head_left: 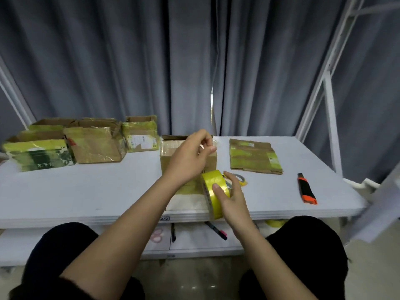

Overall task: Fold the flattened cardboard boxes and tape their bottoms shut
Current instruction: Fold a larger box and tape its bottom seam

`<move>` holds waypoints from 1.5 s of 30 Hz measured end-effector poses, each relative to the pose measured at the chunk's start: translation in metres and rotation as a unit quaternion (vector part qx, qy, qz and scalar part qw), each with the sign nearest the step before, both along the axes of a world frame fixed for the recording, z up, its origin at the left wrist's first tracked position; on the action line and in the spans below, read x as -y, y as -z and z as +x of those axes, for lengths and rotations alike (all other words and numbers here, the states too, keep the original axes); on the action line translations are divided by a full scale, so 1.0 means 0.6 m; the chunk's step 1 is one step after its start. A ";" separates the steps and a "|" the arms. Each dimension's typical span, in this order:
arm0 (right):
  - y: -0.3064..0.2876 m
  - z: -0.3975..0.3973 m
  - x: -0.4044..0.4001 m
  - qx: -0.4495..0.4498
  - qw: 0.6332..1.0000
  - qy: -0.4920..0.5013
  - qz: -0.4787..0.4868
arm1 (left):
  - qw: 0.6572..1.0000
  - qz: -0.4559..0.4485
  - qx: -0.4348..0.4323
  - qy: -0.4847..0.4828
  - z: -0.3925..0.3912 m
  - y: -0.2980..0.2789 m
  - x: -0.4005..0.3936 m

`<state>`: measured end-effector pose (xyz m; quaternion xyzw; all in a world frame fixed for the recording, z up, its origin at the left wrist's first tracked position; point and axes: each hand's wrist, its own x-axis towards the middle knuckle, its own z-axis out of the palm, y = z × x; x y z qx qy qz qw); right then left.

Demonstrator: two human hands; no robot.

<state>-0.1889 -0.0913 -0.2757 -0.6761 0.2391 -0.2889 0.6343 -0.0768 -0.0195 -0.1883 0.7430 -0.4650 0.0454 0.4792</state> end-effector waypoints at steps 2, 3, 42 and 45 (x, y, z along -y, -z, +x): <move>-0.017 -0.014 0.023 -0.034 0.998 0.015 -0.050 | 0.999 -0.032 -0.017 -0.002 0.003 0.004 0.006; -0.031 -0.021 0.036 -0.054 0.995 0.035 -0.077 | 0.998 -0.053 -0.036 -0.007 0.006 0.004 0.009; -0.282 0.292 0.150 -0.330 0.749 -0.128 -0.561 | 0.970 0.013 -0.186 -0.155 0.265 0.101 0.024; -0.278 0.301 0.152 -0.340 0.736 -0.128 -0.572 | 0.962 -0.022 -0.226 -0.152 0.269 0.104 0.027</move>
